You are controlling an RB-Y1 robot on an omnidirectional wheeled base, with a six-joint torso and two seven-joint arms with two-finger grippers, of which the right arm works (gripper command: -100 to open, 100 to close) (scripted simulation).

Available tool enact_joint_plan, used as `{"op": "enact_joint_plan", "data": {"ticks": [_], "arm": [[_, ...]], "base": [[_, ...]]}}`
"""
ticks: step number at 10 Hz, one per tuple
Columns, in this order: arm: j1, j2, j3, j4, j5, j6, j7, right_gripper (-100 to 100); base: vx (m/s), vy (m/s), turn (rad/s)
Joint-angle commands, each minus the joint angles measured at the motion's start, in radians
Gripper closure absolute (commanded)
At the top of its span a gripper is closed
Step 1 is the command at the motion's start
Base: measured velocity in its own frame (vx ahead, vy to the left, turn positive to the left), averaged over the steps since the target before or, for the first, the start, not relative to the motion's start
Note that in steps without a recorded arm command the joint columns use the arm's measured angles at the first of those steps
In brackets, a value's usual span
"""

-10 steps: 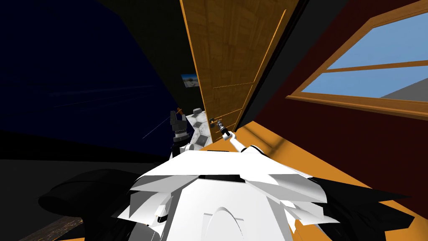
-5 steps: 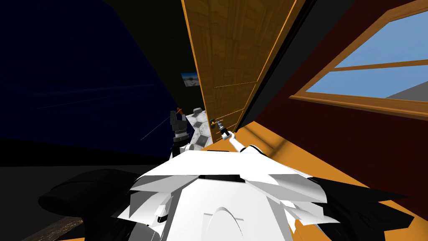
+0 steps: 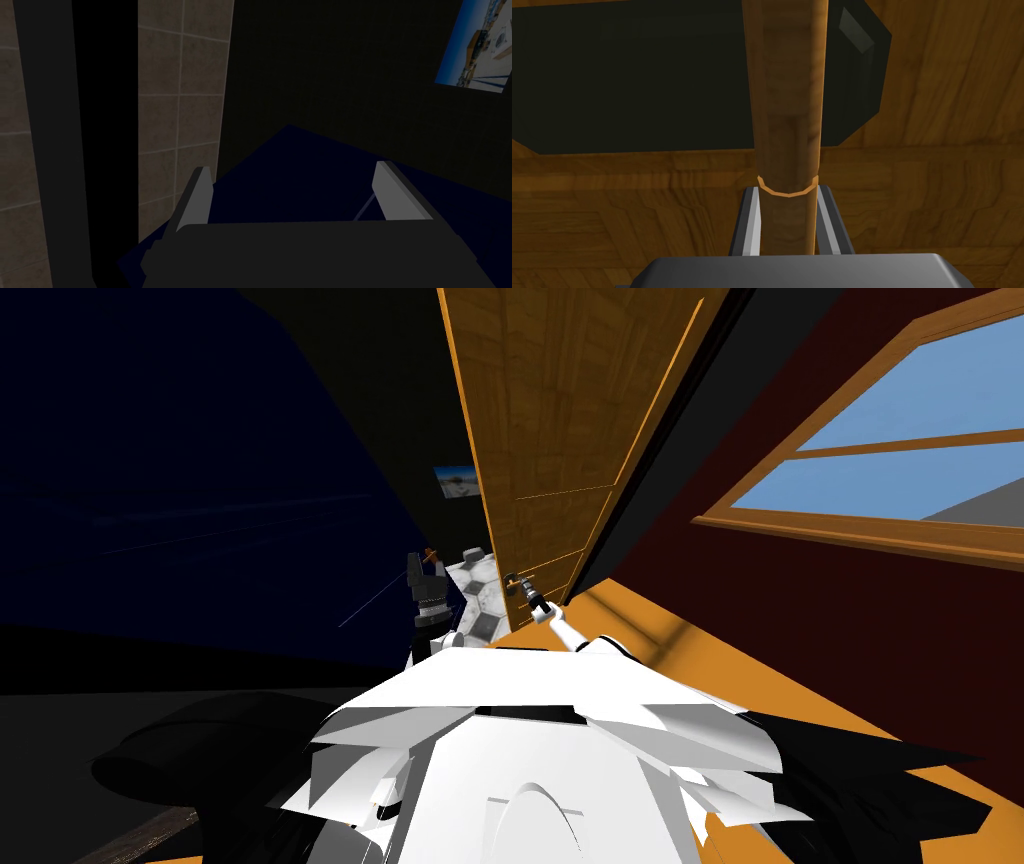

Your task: Push the door open

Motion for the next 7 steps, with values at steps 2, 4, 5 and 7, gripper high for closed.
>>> {"op": "enact_joint_plan", "data": {"ticks": [2, 4, 5, 7], "arm": [[-0.009, -0.013, -0.025, 0.000, -0.004, -0.005, 0.010, 100], [-0.010, -0.023, -0.045, 0.003, -0.008, -0.005, 0.017, 100], [-0.010, -0.030, -0.060, 0.006, -0.011, -0.005, 0.023, 100], [-0.011, -0.039, -0.085, 0.010, -0.016, -0.005, 0.032, 100]], "base": [[0.120, 0.148, -0.052], [0.143, 0.164, -0.037], [0.147, 0.163, -0.067], [0.159, 0.191, -0.073]]}}
